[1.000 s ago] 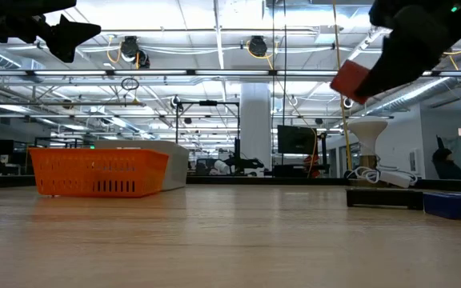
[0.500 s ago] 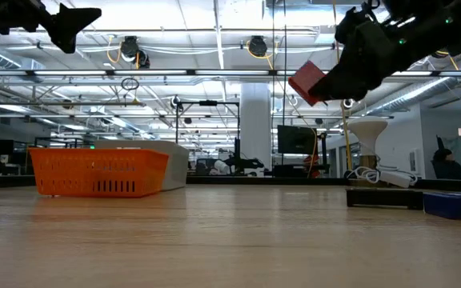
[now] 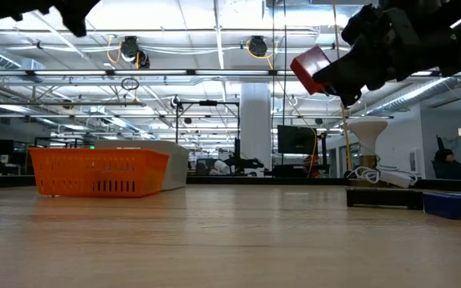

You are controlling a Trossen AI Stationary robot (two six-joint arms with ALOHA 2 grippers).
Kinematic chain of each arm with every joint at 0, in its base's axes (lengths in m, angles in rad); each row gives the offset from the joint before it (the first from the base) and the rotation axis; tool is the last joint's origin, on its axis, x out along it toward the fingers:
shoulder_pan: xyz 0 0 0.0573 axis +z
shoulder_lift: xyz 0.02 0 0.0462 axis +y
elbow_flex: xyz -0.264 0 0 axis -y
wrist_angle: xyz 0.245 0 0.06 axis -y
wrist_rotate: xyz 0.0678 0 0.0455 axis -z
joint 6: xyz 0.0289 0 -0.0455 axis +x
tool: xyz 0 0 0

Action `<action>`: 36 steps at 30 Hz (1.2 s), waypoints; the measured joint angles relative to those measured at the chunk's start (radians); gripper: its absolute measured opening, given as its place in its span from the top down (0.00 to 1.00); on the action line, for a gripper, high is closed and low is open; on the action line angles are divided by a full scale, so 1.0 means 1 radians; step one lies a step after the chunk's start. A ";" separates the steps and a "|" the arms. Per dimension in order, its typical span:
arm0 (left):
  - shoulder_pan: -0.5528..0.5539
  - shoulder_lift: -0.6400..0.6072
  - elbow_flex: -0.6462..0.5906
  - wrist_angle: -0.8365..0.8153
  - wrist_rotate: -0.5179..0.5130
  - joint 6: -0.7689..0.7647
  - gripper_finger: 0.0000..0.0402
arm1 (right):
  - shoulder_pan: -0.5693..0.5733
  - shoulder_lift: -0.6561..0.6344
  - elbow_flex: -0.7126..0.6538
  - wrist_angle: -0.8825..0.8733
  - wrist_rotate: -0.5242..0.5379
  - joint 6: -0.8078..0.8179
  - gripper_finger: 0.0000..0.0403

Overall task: Pick & Place Office items
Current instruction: Put the top red charger adapter into the gray bin

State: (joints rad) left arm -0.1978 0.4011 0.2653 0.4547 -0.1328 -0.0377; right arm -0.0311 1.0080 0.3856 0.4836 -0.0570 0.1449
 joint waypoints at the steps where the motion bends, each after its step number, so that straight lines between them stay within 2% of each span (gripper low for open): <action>1: 0.000 0.028 0.000 0.044 -0.004 -0.010 0.27 | 0.000 0.000 -0.008 0.012 0.000 0.003 0.69; 4: 0.000 0.107 0.000 0.148 -0.039 -0.070 0.27 | 0.000 0.000 -0.021 0.029 -0.005 0.008 0.69; 9: 0.001 0.222 0.000 0.224 -0.110 -0.042 0.27 | 0.011 0.000 -0.023 0.081 -0.077 0.038 0.69; 16: 0.001 0.431 0.000 0.323 -0.157 -0.191 0.27 | 0.067 0.006 -0.023 0.147 -0.077 -0.016 0.69; 22: 0.002 0.632 0.011 0.476 -0.202 -0.212 0.27 | 0.072 0.006 -0.023 0.155 -0.076 -0.018 0.69; 27: 0.002 0.787 0.102 0.490 -0.193 -0.183 0.27 | 0.072 0.006 -0.023 0.155 -0.076 -0.002 0.69; 32: 0.002 0.942 0.254 0.482 -0.122 -0.078 0.27 | 0.072 0.006 -0.023 0.156 -0.075 -0.001 0.69; 36: 0.001 1.049 0.372 0.484 -0.112 -0.020 0.27 | 0.072 0.006 -0.023 0.156 -0.075 0.000 0.69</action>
State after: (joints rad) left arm -0.1963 1.4499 0.6373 0.9386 -0.2443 -0.0581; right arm 0.0414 1.0145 0.3630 0.6397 -0.1318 0.1445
